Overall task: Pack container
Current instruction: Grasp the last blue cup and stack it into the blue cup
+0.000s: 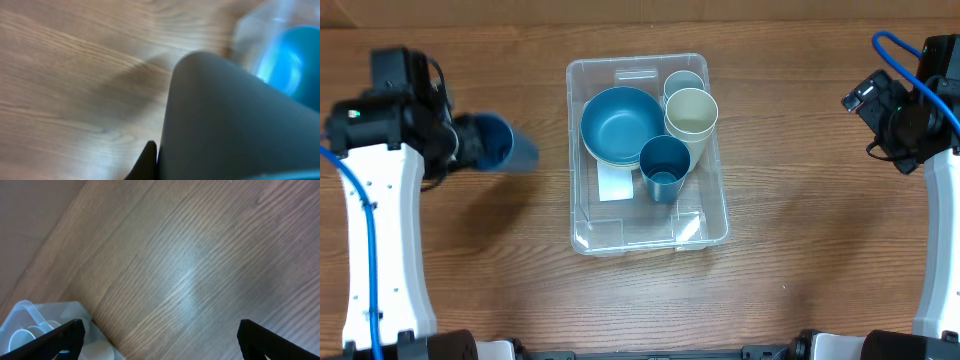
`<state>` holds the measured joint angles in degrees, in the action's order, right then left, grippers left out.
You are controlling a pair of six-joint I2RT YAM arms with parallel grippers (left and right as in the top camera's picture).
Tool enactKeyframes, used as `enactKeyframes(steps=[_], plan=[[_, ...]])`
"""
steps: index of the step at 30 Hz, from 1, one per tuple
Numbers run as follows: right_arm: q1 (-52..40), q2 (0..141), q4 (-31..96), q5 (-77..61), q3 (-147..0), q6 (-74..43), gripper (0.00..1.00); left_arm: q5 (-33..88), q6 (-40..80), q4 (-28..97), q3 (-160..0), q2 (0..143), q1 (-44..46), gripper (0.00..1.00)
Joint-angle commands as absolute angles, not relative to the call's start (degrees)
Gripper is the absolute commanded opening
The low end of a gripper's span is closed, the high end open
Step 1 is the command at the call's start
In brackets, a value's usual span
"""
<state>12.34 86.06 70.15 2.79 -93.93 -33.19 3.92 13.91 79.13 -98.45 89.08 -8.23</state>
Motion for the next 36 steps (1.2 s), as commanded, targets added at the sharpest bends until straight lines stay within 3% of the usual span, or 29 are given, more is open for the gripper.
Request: enactKeyframes(steps=[1,5,9,23,24,25,26,29,30,32,34,36], plan=[[12.34,85.65,69.97,2.92,-94.19,-33.23,1.00,7.75,7.42,86.78,-117.27,88.36,2.07,0.04],[12.34,85.65,69.97,2.92,-94.19,-33.23,1.00,6.90,5.50,85.89,-123.11,88.38,17.80,0.04],[12.34,85.65,69.97,2.92,-94.19,-33.23,1.00,2.39,7.44,84.27,-121.51,91.26,27.90,0.04],[12.34,85.65,69.97,2.92,-94.19,-33.23,1.00,-3.01,9.19,84.31,-121.45,105.12,32.82,0.06],[12.34,85.65,69.97,2.92,-94.19,-33.23,1.00,-3.01,9.19,84.07,-121.45,105.12,32.82,0.16],[12.34,85.65,69.97,2.92,-94.19,-33.23,1.00,-2.92,9.23,83.90,-121.45,105.12,32.82,0.40],[12.34,85.65,69.97,2.92,-94.19,-33.23,1.00,-2.94,9.23,83.83,-121.47,105.12,32.82,0.56],[12.34,85.65,69.97,2.92,-94.19,-33.23,1.00,-3.05,9.72,84.75,-123.04,105.01,32.58,0.82],[12.34,85.65,69.97,2.92,-94.19,-33.23,1.00,-3.64,10.74,85.62,-124.20,104.97,32.08,0.88],[12.34,85.65,69.97,2.92,-94.19,-33.23,1.00,-5.76,14.26,89.67,-128.38,104.86,29.41,0.91],[12.34,85.65,69.97,2.92,-94.19,-33.23,1.00,-9.19,17.65,95.98,-134.72,104.81,23.73,0.91],[12.34,85.65,69.97,2.92,-94.19,-33.23,1.00,-9.47,19.20,96.79,-137.86,102.43,15.75,0.98]])
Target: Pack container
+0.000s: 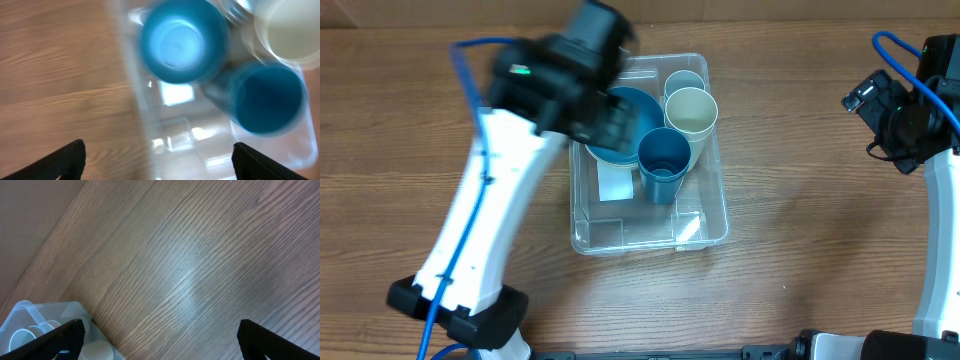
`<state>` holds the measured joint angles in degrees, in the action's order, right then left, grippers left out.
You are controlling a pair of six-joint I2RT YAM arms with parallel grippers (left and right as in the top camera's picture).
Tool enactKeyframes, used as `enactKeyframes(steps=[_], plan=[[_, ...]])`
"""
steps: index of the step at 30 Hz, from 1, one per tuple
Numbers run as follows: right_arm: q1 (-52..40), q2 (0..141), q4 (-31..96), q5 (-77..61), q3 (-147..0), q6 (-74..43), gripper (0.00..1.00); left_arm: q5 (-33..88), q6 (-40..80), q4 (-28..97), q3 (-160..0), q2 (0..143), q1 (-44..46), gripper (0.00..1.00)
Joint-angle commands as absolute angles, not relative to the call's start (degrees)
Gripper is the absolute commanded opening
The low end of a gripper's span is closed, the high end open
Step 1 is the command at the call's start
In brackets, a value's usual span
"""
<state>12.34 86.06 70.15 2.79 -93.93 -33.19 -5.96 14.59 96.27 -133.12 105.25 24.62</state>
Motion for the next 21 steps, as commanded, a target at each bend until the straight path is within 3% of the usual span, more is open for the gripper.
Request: enactKeyframes(steps=[1,4,7,14,21], plan=[[12.34,85.65,69.97,2.92,-94.19,-33.23,1.00,-9.50,20.51,96.79,-137.93,100.77,12.58,0.99],[12.34,85.65,69.97,2.92,-94.19,-33.23,1.00,-9.41,22.59,96.79,-137.93,94.17,1.63,1.00],[12.34,85.65,69.97,2.92,-94.19,-33.23,1.00,-9.41,22.76,96.79,-137.91,89.60,-3.81,1.00],[11.64,85.06,69.97,2.92,-94.19,-33.23,1.00,-7.62,22.76,96.79,-137.88,86.61,-4.71,1.00],[0.03,69.89,69.97,2.92,-94.15,-33.23,1.00,-7.62,22.76,96.79,-137.88,86.89,-4.71,1.00]])
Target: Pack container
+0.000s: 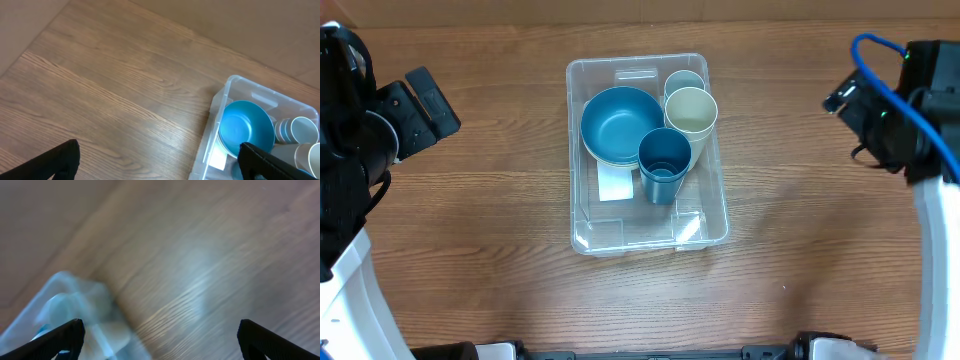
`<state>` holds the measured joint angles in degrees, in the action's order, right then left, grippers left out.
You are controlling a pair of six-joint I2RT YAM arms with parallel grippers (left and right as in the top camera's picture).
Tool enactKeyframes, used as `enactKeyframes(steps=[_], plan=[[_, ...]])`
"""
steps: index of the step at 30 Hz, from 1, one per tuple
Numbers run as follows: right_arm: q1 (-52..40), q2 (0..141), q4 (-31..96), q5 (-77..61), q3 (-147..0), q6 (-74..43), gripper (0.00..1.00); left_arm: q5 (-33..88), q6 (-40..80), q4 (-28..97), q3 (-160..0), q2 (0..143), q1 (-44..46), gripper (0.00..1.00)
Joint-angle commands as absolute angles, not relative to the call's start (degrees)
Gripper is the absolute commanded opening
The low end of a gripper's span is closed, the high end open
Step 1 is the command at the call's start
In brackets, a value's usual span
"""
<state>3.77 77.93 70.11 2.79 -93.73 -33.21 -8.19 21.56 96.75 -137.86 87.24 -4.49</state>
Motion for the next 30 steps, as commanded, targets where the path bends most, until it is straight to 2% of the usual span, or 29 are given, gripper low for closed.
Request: enactKeyframes(steps=[1,6,7,11,12,19,26,30], plan=[[-1.30,67.29,70.00,3.42,-94.08,-32.69,1.00,-7.62,22.76,96.79,-137.84,86.89,-4.71,1.00],[-1.80,53.74,70.41,7.33,-87.02,-31.27,1.00,-7.62,22.76,96.79,-137.84,86.89,-4.71,1.00],[-1.80,50.22,67.46,9.96,-83.11,-30.57,1.00,-7.62,22.76,96.79,-137.84,86.89,-4.71,1.00],[-1.80,34.46,45.74,6.70,-60.71,-11.94,1.00,-7.62,22.76,96.79,-137.84,86.89,-4.71,1.00],[-1.67,31.11,43.20,6.35,-56.01,-10.24,1.00,-7.62,22.76,96.79,-137.84,86.89,-4.71,1.00],[3.11,12.95,37.89,4.93,-31.59,-10.02,1.00,-7.62,22.76,96.79,-137.84,86.89,-4.71,1.00],[4.32,1.85,35.83,4.36,-16.12,-9.98,1.00,-7.62,22.76,96.79,-137.84,86.89,-4.71,1.00],[4.32,0.16,34.52,4.14,-12.75,-9.98,1.00,-7.62,22.74,96.79,-137.84,86.89,-4.71,1.00]])
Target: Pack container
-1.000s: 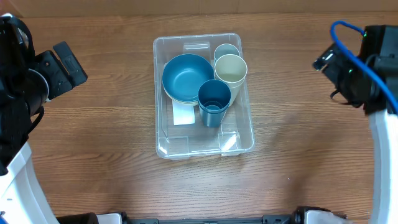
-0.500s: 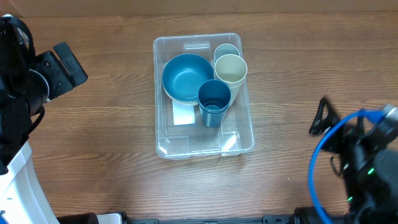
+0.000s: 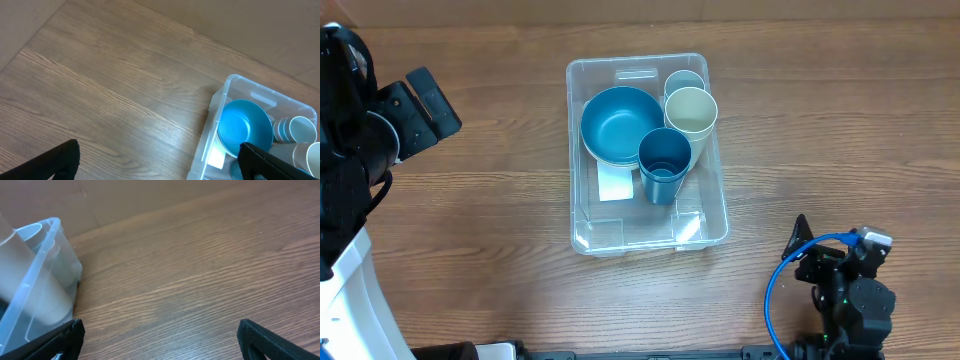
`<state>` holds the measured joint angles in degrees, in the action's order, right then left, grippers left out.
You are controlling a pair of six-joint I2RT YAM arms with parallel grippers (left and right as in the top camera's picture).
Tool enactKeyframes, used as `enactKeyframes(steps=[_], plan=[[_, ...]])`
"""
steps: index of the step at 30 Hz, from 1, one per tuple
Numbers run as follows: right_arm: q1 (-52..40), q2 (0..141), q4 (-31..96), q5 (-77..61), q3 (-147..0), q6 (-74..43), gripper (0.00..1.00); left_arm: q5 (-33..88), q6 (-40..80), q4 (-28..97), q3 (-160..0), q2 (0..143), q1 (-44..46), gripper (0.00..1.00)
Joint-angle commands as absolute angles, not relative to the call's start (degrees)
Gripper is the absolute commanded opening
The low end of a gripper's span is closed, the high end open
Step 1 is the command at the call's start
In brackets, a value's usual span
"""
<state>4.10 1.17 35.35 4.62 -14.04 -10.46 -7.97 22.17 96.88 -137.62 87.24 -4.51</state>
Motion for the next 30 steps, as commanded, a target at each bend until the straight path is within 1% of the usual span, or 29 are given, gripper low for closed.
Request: enactKeyframes(steps=[1,9,24,27,29,30], plan=[[4.32,0.16,34.50,4.16,-12.27,-10.00,1.00,-7.62,22.76,96.79,-137.84,86.89,-4.71,1.00],[4.32,0.16,35.46,4.16,-8.91,-10.22,1.00,-7.62,22.76,96.79,-137.84,86.89,-4.71,1.00],[4.32,0.19,36.69,4.19,-8.95,-10.22,1.00,-7.66,22.74,96.79,-137.78,86.98,-4.71,1.00],[4.32,0.19,36.69,4.19,-8.95,-10.22,1.00,-8.60,20.75,96.79,-137.53,85.62,-4.71,1.00],[4.32,0.19,36.69,4.19,-8.95,-10.22,1.00,-10.59,20.78,93.71,-135.50,83.46,-4.69,1.00],[4.32,0.19,36.69,4.19,-8.95,-10.22,1.00,-9.96,20.80,89.60,-131.85,80.62,-4.69,1.00]])
